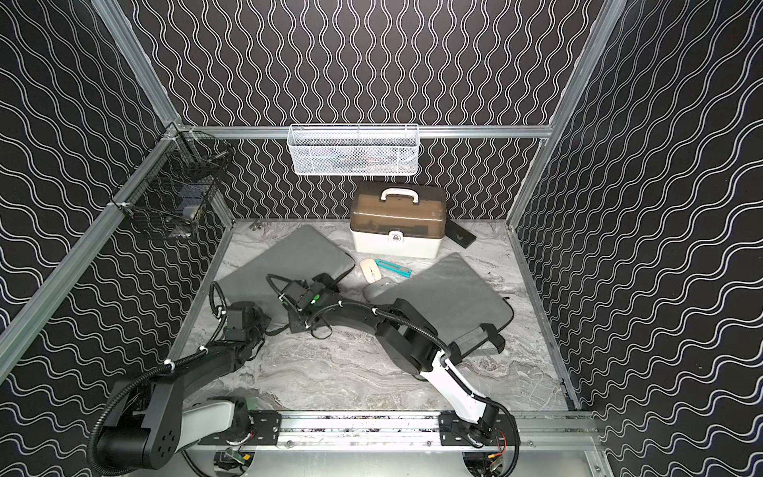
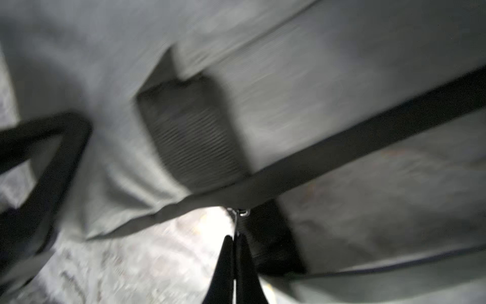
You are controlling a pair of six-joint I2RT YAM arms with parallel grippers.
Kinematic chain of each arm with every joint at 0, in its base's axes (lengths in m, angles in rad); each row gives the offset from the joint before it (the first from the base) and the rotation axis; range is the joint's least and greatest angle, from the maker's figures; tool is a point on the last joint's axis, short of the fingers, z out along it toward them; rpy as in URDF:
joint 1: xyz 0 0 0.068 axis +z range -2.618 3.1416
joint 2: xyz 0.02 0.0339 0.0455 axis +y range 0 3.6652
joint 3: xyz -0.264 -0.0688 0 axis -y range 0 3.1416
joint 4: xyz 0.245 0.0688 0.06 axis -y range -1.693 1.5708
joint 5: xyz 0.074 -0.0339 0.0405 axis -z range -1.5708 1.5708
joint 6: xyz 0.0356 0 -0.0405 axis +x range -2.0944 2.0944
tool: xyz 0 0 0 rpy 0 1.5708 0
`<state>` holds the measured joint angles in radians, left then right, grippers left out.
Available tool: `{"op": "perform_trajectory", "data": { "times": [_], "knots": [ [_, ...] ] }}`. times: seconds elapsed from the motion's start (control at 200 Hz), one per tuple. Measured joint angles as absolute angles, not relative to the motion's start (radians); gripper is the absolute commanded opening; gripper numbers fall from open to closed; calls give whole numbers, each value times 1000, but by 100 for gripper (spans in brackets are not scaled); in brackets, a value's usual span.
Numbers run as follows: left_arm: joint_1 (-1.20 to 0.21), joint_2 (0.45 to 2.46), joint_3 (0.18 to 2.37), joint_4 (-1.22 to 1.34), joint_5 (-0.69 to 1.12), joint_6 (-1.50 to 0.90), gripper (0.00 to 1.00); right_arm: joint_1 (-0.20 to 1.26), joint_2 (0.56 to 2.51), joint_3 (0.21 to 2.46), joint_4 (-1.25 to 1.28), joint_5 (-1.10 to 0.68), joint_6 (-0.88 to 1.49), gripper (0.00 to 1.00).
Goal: Put the mouse into the laptop bag
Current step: Unzip the zipper on the zippered laptop bag.
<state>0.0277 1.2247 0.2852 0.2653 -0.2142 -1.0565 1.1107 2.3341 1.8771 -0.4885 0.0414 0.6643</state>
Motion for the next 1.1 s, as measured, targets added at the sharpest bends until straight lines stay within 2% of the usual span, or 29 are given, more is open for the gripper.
{"op": "perform_trajectory", "data": {
  "times": [0.26, 0.465, 0.751, 0.771, 0.926, 1.101],
  "knots": [
    [-9, 1185, 279, 227, -230, -1064, 0, 1171, 2235, 1719, -411, 16, 715, 0],
    [-11, 1092, 269, 140, -232, -1081, 0, 1164, 2232, 1710, -399, -18, 718, 0],
    [-11, 655, 202, -190, -261, -1162, 0, 1079, 2315, 1759, -383, -111, 719, 0],
    [-11, 624, 199, -216, -266, -1165, 3, 1077, 2321, 1768, -382, -115, 715, 0],
    [-11, 522, 217, -377, -282, -1166, 48, 1014, 2329, 1753, -339, -139, 702, 0],
    [-10, 623, 296, -420, -276, -1120, 72, 915, 2294, 1684, -286, -122, 686, 0]
  ]
}}
